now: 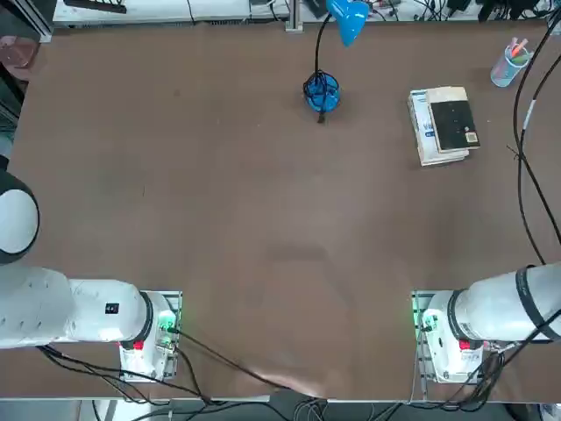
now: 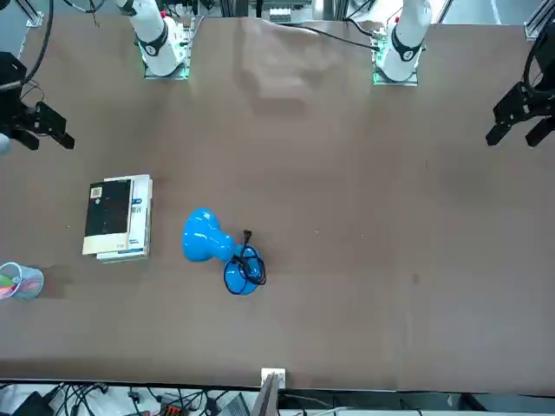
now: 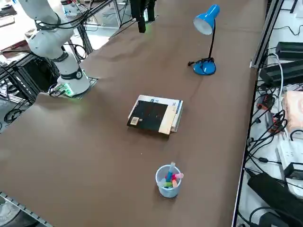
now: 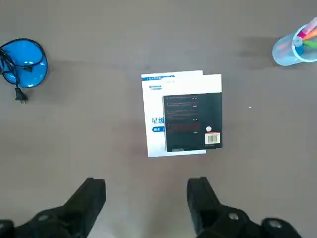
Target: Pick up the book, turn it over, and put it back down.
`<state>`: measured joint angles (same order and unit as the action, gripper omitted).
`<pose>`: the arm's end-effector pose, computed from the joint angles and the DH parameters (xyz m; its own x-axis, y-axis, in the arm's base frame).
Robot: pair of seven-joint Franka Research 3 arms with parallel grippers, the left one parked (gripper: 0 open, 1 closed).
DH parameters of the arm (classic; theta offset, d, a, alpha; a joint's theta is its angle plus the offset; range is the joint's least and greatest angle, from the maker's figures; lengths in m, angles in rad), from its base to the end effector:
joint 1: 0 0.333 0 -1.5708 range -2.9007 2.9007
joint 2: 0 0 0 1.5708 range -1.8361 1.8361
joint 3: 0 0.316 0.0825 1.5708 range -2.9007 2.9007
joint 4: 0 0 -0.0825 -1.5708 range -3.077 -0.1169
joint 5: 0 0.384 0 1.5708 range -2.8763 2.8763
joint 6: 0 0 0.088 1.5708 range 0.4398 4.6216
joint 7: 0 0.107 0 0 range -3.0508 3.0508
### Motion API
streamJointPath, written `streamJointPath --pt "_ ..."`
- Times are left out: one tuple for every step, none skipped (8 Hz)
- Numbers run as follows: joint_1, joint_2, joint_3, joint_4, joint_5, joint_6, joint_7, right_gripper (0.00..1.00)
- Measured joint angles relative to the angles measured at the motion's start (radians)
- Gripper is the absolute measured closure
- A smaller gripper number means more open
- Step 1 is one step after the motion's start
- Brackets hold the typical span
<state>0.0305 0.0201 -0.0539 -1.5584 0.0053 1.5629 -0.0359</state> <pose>0.5596 -0.0122 0.6185 0.9998 0.0125 -0.0154 0.0125 -0.9999 -0.0048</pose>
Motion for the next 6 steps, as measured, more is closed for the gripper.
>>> streamJointPath --pt "0.000 0.000 0.000 0.000 0.000 0.001 0.000 0.00" --pt "0.000 0.000 0.000 0.000 0.000 0.002 0.000 0.00" --pt "-0.001 0.001 0.000 0.000 0.000 0.003 0.001 0.00" --pt "-0.005 0.004 0.000 0.000 0.000 0.004 0.001 0.00" --pt "-0.009 0.008 0.000 0.000 0.000 0.004 0.001 0.00" --pt "-0.012 0.011 0.000 0.000 0.000 0.005 0.001 0.00"
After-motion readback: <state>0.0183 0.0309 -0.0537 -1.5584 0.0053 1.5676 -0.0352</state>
